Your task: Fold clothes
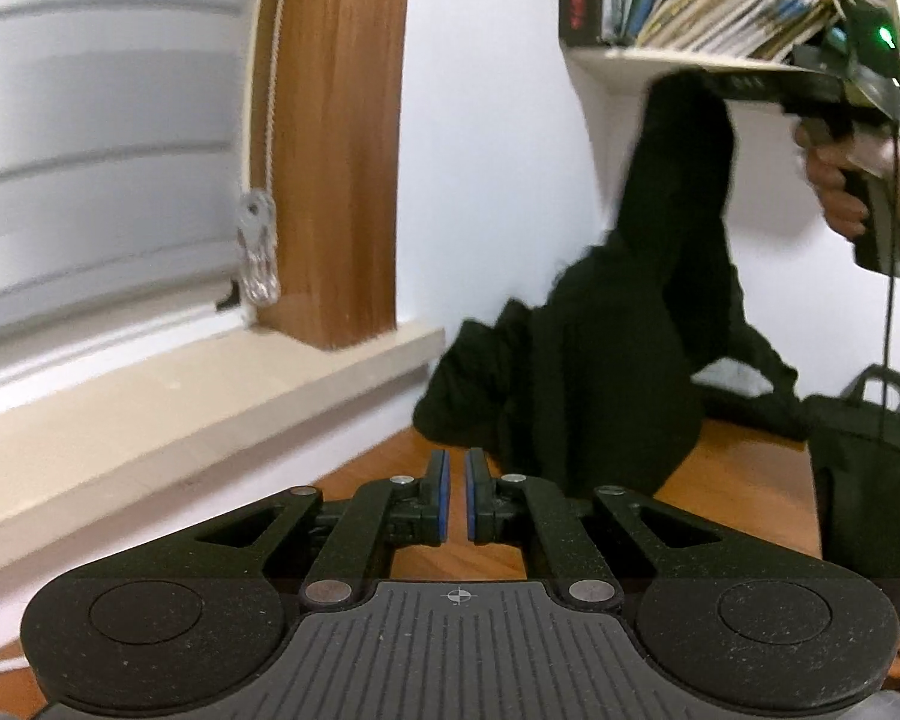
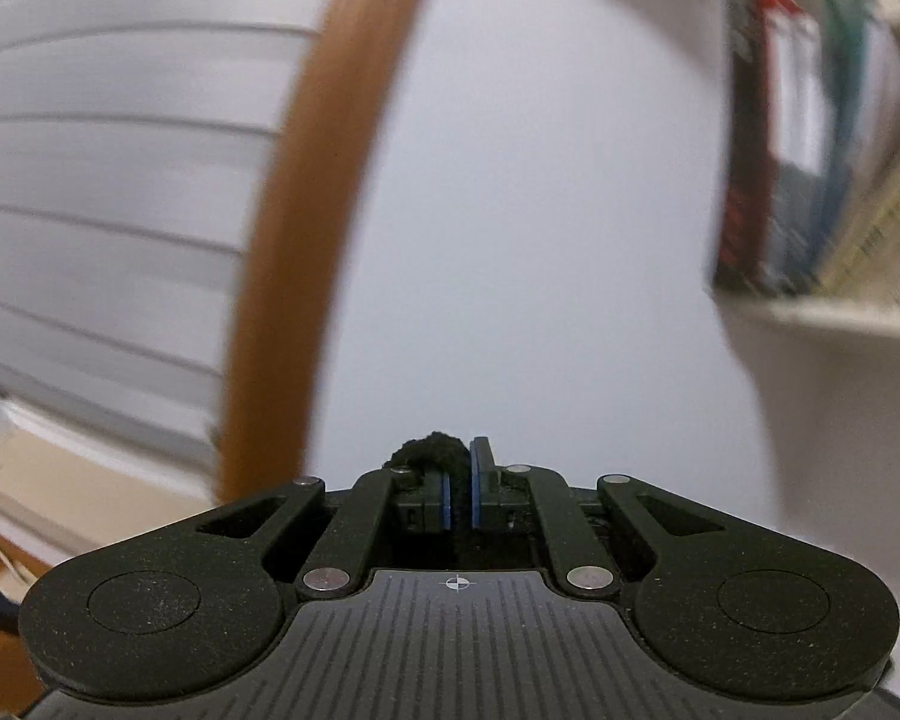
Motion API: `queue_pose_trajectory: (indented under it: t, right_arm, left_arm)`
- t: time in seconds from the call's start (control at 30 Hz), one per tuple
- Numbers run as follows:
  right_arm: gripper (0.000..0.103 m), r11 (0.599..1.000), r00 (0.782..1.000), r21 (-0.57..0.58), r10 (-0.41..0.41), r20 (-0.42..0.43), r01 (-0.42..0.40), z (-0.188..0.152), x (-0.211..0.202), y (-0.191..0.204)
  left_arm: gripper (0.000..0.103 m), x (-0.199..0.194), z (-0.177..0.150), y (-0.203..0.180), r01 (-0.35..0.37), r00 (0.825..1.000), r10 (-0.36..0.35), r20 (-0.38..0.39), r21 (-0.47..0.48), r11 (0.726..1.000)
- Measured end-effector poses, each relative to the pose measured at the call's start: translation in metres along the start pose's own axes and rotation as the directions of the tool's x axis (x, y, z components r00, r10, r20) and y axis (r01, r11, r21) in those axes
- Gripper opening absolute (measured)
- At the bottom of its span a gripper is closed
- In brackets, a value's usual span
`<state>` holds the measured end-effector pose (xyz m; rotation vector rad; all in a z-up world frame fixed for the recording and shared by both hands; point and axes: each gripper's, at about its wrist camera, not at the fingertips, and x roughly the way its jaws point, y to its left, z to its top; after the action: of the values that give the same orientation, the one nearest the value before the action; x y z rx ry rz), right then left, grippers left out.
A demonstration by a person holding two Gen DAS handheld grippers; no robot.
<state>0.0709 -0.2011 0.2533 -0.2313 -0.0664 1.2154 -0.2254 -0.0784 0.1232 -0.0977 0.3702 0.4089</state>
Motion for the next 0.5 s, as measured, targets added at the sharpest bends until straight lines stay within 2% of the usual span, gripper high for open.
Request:
queue_pose_trajectory:
  t: [0.2,0.27,0.37,0.43,0.5]
  right_arm:
    - [0.007,0.991,0.985,0.000,0.135,0.111,-0.136,0.054,-0.010,0.052]
    - [0.007,0.985,0.978,-0.008,0.175,0.112,-0.175,0.059,-0.009,0.065]
    - [0.007,0.976,0.975,-0.043,0.216,0.046,-0.214,0.046,0.001,0.081]
    - [0.007,0.971,0.973,-0.061,0.229,-0.012,-0.230,0.031,0.010,0.089]
    - [0.007,0.969,0.970,-0.065,0.234,-0.067,-0.238,0.014,0.020,0.091]
  left_arm:
    - [0.005,-0.040,0.016,-0.003,-0.026,0.998,0.025,0.065,0.006,1.000]
    - [0.005,-0.048,0.019,-0.005,-0.029,0.997,0.029,0.077,0.005,1.000]
    - [0.005,-0.050,0.020,-0.008,-0.030,0.997,0.029,0.075,0.010,1.000]
    - [0.022,-0.047,0.020,-0.009,-0.028,0.997,0.027,0.070,0.008,1.000]
    - [0.025,-0.041,0.019,-0.010,-0.024,0.998,0.024,0.063,0.001,1.000]
